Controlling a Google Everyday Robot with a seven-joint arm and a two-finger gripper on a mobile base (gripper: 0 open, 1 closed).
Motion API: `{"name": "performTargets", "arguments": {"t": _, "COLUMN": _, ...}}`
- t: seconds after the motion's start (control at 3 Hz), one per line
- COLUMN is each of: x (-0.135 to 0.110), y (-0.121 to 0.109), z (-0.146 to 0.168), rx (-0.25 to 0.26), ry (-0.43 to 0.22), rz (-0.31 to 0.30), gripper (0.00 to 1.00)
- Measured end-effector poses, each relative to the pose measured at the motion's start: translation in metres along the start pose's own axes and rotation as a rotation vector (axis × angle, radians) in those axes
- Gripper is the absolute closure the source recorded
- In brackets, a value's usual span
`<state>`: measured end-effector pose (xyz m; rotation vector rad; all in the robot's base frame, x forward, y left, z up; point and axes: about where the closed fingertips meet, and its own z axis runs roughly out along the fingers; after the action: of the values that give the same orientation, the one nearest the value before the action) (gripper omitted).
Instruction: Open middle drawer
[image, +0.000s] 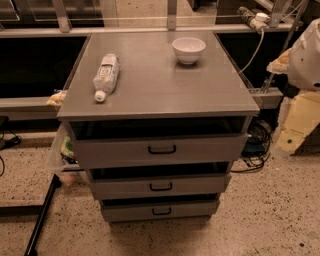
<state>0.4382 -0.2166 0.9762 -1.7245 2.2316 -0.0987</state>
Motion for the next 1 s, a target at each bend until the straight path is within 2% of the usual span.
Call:
{"name": "performTargets", "arguments": {"t": 0.33, "x": -0.001, "y": 0.0, "z": 0.002, "rx": 0.01, "ry": -0.004, "rz": -0.002, "gripper": 0.0}}
{"name": "performTargets", "arguments": {"t": 0.67, "x": 0.004, "y": 0.006, "z": 0.033, "rx": 0.012, "ry": -0.02, "rz": -0.023, "gripper": 0.0}}
{"name": "performTargets", "arguments": {"t": 1.0, "x": 0.015, "y": 0.021, "z": 0.104, "rx": -0.025, "ry": -0.052, "rz": -0.051, "gripper": 0.0}}
